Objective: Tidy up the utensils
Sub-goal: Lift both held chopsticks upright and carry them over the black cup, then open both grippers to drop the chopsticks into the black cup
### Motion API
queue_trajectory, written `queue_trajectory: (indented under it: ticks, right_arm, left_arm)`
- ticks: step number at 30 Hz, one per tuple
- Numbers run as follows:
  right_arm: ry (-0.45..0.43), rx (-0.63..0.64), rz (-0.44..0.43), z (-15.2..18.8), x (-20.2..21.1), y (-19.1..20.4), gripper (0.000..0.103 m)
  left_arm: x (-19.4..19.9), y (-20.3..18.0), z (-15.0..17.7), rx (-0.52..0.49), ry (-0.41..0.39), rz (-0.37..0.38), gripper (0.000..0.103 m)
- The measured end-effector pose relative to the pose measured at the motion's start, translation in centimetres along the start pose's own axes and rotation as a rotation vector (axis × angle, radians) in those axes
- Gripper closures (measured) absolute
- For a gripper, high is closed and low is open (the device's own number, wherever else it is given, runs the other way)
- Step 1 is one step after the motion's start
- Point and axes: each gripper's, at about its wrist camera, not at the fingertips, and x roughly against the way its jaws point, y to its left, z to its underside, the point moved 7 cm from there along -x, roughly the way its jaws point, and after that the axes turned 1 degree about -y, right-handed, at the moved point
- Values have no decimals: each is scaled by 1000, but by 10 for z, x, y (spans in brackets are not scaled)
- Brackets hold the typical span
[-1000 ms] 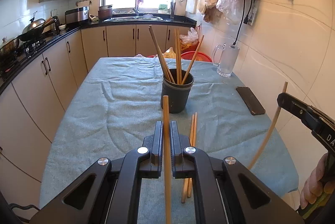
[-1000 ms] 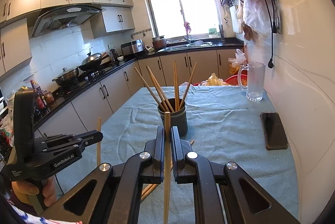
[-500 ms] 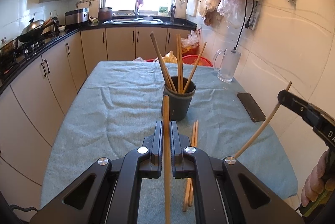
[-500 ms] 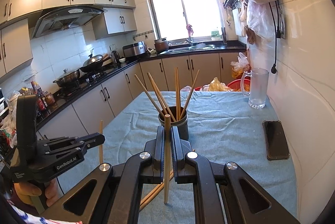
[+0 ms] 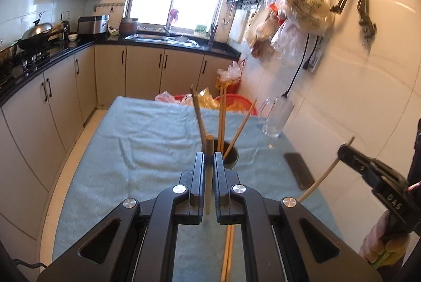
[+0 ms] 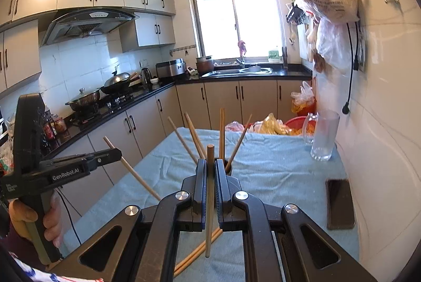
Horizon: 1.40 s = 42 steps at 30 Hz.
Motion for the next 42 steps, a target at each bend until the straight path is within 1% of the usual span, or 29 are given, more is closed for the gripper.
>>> queue_trajectory:
  ticks: [4,10,13,14,16,23,25,29,32,35,39,41,42]
  right_arm:
    - [-21,9,5,-24,-6,-4,97]
    - [-73,14,22,-69,-18,-11,97]
    - [-76,-3,21,-88,-36,-16,97]
    - [-73,-12,18,-92,-42,-17,97]
    - [-64,-31,14,-98,-57,-20,97]
    - [-56,-59,23,-109,-98,-22,97]
    - [-52,-60,29,-110,-108,-25,97]
    - [-38,-66,44,-104,-125,-30,97]
    - [-10,-79,50,-92,-140,-37,97]
    - [36,-97,43,-76,-155,-42,97]
    - [85,-103,38,-56,-170,-47,97]
    - [103,-111,35,-50,-177,-50,97]
    - [109,-115,34,-47,-178,-50,97]
  left_arm:
    - [8,-10,-28,-21,-53,28,97]
    - [19,-24,-70,-51,-120,69,97]
    - [17,-30,-91,-53,-155,86,97]
    - [14,-31,-98,-53,-171,79,97]
    - [5,-31,-108,-50,-181,63,97]
    - [-38,-26,-131,-8,-173,59,97]
    - [-52,-25,-133,-4,-169,49,97]
    - [-87,-21,-124,14,-115,46,97]
    - [-117,-18,-104,14,-50,30,97]
    - [-136,-16,-84,10,15,25,97]
    - [-135,-14,-73,-9,19,5,97]
    - [-130,-13,-71,-17,20,-3,95]
    - [-128,-12,-72,-17,18,-6,92]
